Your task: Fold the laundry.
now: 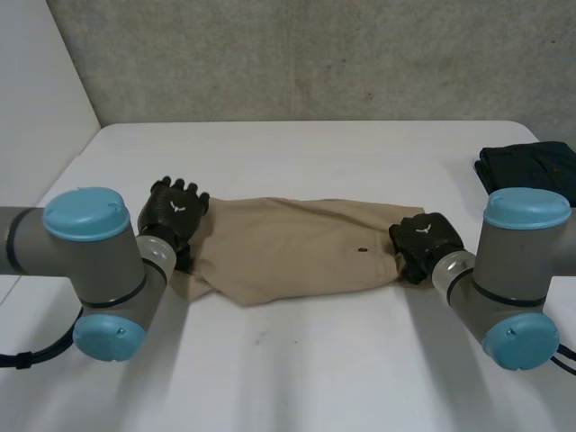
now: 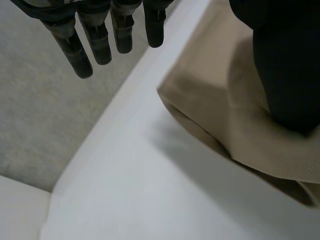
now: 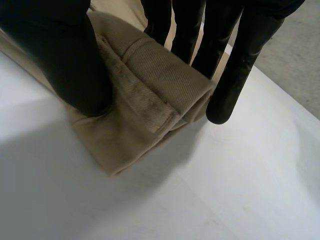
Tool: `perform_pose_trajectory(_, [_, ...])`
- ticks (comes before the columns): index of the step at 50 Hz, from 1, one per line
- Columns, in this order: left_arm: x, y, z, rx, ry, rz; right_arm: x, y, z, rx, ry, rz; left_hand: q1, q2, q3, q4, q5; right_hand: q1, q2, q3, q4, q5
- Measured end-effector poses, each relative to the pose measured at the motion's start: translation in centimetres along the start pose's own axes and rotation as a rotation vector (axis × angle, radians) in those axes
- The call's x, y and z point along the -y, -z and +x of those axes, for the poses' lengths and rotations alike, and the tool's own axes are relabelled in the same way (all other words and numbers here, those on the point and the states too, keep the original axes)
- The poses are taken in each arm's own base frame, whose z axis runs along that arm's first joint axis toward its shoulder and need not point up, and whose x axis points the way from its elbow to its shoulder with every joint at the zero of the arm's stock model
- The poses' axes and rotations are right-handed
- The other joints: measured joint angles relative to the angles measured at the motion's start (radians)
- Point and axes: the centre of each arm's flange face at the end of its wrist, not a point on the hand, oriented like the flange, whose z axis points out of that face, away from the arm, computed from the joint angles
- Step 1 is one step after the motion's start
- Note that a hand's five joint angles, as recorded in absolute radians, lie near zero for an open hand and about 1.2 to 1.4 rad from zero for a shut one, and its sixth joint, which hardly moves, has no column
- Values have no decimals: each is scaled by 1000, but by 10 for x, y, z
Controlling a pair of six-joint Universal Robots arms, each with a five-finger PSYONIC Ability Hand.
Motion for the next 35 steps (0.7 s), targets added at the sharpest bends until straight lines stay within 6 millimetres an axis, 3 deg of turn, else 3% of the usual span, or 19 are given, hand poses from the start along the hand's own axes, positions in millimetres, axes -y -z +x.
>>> perform_pose_trajectory(6, [33,20,-13,25,43,87,4,4,25,-68,-4,-2,0,0,0,0,0,8,24,36,75,44])
perform_pose_trajectory(11, [60,35,-31,57,127,165,5,18,66,-160,42,-33,0,0,0,0,0,8,53,36,76,96])
perform_pose_trajectory(17, [70,44,-42,63,207,183,0,33,109,-244,224,-114,0,0,0,0,0,8,73,57,76,140])
perform_pose_trajectory(20, [69,45,-42,58,216,174,5,35,113,-253,296,-115,0,0,0,0,0,8,73,62,76,141])
perform_pose_trajectory(22, [68,46,-42,52,221,166,16,37,111,-251,357,-92,0,0,0,0,0,8,73,62,76,141])
perform_pose_trajectory(25, [65,46,-38,36,223,147,56,40,85,-220,481,30,0,0,0,0,0,8,73,65,76,141])
perform_pose_trajectory(29, [64,46,-36,31,223,142,84,43,50,-164,533,140,0,0,0,0,0,8,73,72,76,146])
perform_pose_trajectory(32, [65,46,-35,31,222,145,109,49,-2,-56,581,268,0,0,0,0,0,8,73,76,76,146])
perform_pose_trajectory(35, [66,45,-36,36,223,151,118,56,-42,52,614,349,0,0,0,0,0,8,73,80,76,146])
